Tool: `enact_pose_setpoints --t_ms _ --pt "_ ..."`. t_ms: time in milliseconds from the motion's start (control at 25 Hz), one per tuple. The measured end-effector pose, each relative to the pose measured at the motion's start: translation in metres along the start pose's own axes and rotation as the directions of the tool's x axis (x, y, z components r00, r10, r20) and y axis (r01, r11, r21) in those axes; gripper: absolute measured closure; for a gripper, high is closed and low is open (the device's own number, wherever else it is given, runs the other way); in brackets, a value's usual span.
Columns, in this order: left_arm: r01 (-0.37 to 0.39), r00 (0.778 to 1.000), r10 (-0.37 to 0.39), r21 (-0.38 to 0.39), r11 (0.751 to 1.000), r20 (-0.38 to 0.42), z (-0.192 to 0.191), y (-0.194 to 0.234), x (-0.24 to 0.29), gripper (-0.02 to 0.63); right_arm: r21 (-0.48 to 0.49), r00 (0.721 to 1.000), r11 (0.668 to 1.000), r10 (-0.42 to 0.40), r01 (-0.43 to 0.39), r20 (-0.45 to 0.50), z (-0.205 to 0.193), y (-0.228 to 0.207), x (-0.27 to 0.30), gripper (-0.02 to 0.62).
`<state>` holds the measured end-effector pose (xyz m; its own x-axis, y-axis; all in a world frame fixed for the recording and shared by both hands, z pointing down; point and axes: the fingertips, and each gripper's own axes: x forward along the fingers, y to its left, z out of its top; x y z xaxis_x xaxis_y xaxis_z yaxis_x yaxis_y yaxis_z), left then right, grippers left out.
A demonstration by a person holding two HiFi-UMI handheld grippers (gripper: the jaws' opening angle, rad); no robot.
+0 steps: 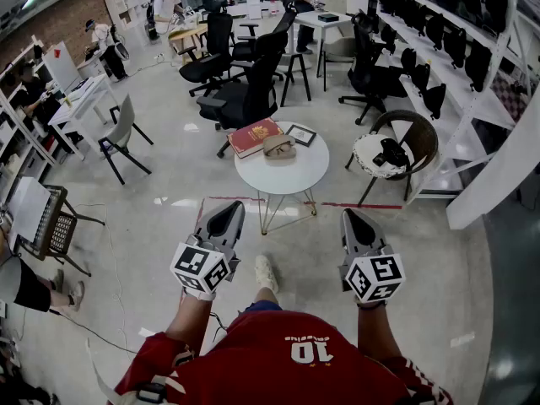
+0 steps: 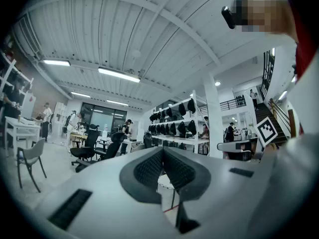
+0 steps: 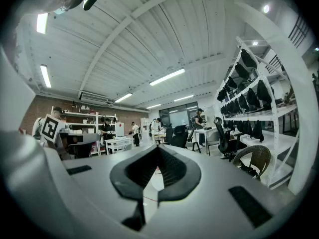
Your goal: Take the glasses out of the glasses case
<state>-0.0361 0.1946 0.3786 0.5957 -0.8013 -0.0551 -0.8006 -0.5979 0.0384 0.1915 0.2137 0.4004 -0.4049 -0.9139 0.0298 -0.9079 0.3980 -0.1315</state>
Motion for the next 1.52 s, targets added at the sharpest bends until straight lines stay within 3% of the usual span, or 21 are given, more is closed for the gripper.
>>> enact_pose_setpoints --t_ms 680,1520 --pt "-0.001 1.000 0.001 -0.004 1.000 0.000 -0.010 0.000 0.007 0.597 0.011 1.000 1.000 0.007 -0.007 0.018 -0.003 -0.004 0.004 0.578" --pt "-0.030 0.999 0.029 -0.022 0.999 -0.024 -0.023 0.035 0.025 0.597 0.033 0.998 0.998 0.052 -0.051 -0.023 -0.015 -0.001 0.049 0.578"
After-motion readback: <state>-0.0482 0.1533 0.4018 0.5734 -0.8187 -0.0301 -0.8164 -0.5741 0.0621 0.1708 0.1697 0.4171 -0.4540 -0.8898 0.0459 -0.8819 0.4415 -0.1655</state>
